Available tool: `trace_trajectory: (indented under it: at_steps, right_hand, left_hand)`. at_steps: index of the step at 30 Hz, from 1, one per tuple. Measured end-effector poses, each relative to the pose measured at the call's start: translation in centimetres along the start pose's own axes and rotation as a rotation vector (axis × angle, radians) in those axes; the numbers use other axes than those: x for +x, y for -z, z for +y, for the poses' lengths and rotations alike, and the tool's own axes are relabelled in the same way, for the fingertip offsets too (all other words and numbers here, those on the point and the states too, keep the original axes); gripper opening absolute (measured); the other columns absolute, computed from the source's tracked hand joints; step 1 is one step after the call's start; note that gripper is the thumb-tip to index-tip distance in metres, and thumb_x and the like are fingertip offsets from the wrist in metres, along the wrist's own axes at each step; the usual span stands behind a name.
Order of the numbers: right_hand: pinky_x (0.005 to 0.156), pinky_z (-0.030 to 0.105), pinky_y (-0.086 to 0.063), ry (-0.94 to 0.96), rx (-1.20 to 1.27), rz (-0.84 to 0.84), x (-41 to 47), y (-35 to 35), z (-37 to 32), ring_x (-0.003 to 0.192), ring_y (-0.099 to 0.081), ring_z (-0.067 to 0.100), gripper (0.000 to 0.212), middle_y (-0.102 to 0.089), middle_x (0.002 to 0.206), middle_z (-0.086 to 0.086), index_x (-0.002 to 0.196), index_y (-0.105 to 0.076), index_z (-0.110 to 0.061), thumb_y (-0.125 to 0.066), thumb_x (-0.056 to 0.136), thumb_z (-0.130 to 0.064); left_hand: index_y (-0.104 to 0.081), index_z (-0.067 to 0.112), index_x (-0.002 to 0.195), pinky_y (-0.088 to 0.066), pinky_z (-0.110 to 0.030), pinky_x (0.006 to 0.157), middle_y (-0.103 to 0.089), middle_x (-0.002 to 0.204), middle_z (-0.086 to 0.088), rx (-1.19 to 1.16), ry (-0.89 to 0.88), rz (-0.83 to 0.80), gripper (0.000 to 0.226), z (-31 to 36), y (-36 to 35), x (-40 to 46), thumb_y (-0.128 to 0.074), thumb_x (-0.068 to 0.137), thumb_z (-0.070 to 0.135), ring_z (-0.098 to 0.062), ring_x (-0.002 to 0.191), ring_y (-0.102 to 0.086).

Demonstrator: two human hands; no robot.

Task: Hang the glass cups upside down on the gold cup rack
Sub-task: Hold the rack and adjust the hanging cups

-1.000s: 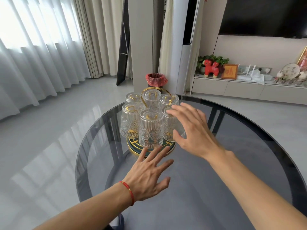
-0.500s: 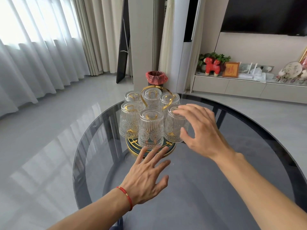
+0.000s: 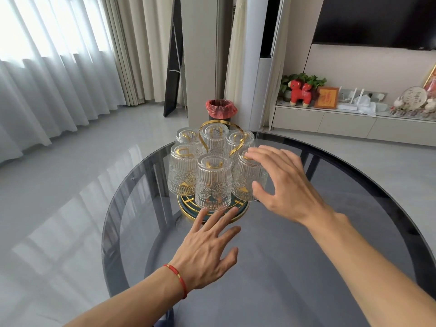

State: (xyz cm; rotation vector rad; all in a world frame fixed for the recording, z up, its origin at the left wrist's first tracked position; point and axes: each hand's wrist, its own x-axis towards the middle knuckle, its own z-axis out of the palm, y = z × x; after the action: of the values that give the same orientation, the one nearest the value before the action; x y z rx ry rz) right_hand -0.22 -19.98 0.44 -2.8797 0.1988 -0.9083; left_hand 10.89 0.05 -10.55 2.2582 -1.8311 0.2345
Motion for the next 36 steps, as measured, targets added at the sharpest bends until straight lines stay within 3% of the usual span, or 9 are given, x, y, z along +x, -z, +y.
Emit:
trace_trajectory:
  at_steps: [5, 12, 18, 20, 23, 24, 28, 31, 36]
  right_hand:
    - [0.117, 0.054, -0.033, 0.015, 0.009, 0.037, 0.0, 0.1, 0.6, 0.14, -0.051, 0.02, 0.051, -0.062, 0.146, -0.001, 0.14, -0.06, -0.019, -0.059, 0.09, -0.029]
    - [0.115, 0.05, -0.035, 0.009, 0.03, 0.06, 0.1, 0.2, 0.6, 0.137, -0.053, 0.022, 0.047, -0.064, 0.141, 0.001, 0.135, -0.064, -0.017, -0.061, 0.089, -0.026]
    - [0.116, 0.049, -0.036, -0.164, 0.221, 0.079, 0.2, 0.9, -0.1, 0.138, -0.05, 0.017, 0.054, -0.06, 0.146, -0.001, 0.146, -0.053, -0.017, -0.058, 0.095, -0.032]
    - [0.116, 0.042, -0.035, -0.224, 0.289, 0.066, 0.6, 1.1, -0.3, 0.137, -0.051, 0.012, 0.055, -0.059, 0.149, -0.007, 0.151, -0.046, -0.021, -0.051, 0.099, -0.039]
    - [0.1, 0.011, -0.034, -0.347, 0.44, -0.004, 2.8, 1.6, -0.4, 0.118, -0.057, 0.0, 0.059, -0.056, 0.153, -0.015, 0.155, -0.037, -0.027, -0.037, 0.099, -0.047]
    - [0.097, 0.007, -0.033, -0.373, 0.478, -0.027, 4.0, 1.7, -0.3, 0.118, -0.054, -0.002, 0.06, -0.054, 0.154, -0.015, 0.155, -0.037, -0.027, -0.034, 0.099, -0.049]
    - [0.107, 0.034, -0.027, -0.43, 0.522, -0.112, 7.9, 1.7, 0.1, 0.146, -0.04, 0.01, 0.071, -0.054, 0.149, -0.023, 0.157, -0.04, -0.022, -0.024, 0.096, -0.057]
    - [0.107, 0.036, -0.021, -0.442, 0.518, -0.164, 8.7, 0.8, 0.9, 0.153, -0.034, 0.02, 0.067, -0.068, 0.142, -0.006, 0.163, -0.027, -0.024, -0.017, 0.105, -0.056]
    - [0.104, 0.034, -0.021, -0.452, 0.497, -0.181, 8.6, 0.0, 1.6, 0.153, -0.034, 0.016, 0.058, -0.061, 0.151, -0.005, 0.152, -0.043, -0.024, -0.014, 0.11, -0.053]
  left_hand:
    - [-0.048, 0.03, 0.15, 0.007, -0.052, 0.126, -0.013, 0.172, 0.003, -0.013, 0.006, 0.0, 0.057, 0.0, -0.1, 0.0, -0.026, 0.104, 0.056, -0.019, 0.158, -0.006]
    - [-0.056, 0.029, 0.144, 0.0, -0.05, 0.127, -0.02, 0.17, -0.003, -0.016, 0.019, 0.037, 0.052, 0.0, -0.2, -0.1, -0.034, 0.103, 0.054, -0.02, 0.156, -0.019]
    - [-0.059, 0.029, 0.139, -0.005, -0.05, 0.127, -0.027, 0.168, -0.002, -0.023, 0.034, 0.057, 0.05, 0.1, -0.3, 0.0, -0.037, 0.102, 0.053, -0.02, 0.154, -0.024]
    - [-0.061, 0.029, 0.137, -0.004, -0.05, 0.126, -0.029, 0.167, -0.001, -0.03, 0.038, 0.068, 0.048, 0.2, -0.3, 0.0, -0.039, 0.101, 0.053, -0.02, 0.153, -0.027]
    - [-0.061, 0.029, 0.136, 0.0, -0.046, 0.126, -0.03, 0.167, 0.0, -0.032, 0.037, 0.074, 0.047, 0.2, -0.2, 0.0, -0.04, 0.1, 0.052, -0.02, 0.151, -0.028]
    - [-0.061, 0.03, 0.136, 0.002, -0.045, 0.126, -0.03, 0.167, 0.0, -0.032, 0.037, 0.075, 0.047, 0.2, -0.2, 0.0, -0.04, 0.1, 0.052, -0.019, 0.151, -0.028]
    - [-0.062, 0.03, 0.134, 0.001, -0.046, 0.126, -0.031, 0.166, 0.0, -0.045, 0.032, 0.085, 0.046, 0.2, -0.1, -0.1, -0.041, 0.1, 0.052, -0.018, 0.151, -0.029]
    - [-0.063, 0.029, 0.131, -0.005, -0.046, 0.126, -0.034, 0.165, -0.001, -0.059, 0.032, 0.095, 0.044, 0.1, -0.3, -0.1, -0.044, 0.098, 0.049, -0.02, 0.149, -0.033]
    - [-0.064, 0.029, 0.126, -0.009, -0.046, 0.124, -0.037, 0.163, 0.0, -0.074, 0.015, 0.126, 0.038, -0.2, -0.8, 0.0, -0.05, 0.096, 0.048, -0.019, 0.147, -0.036]
